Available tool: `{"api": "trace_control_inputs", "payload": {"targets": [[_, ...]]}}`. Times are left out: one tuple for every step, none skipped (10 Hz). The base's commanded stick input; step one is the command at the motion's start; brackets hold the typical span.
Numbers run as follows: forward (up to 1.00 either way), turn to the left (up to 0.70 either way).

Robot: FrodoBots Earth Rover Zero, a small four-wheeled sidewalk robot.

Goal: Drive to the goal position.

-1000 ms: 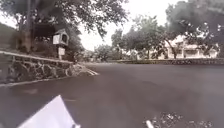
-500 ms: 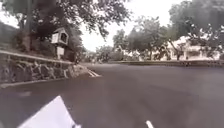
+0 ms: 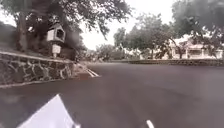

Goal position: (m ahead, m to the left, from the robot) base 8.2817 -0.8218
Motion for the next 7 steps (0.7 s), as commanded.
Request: {"api": "trace_control_inputs", "payload": {"targets": [[0.5,-0.5],[0.5,-0.5],[0.5,-0.5],[0.5,-0.5],[0.5,-0.5],[0.5,-0.5],[0.5,-0.48]]}}
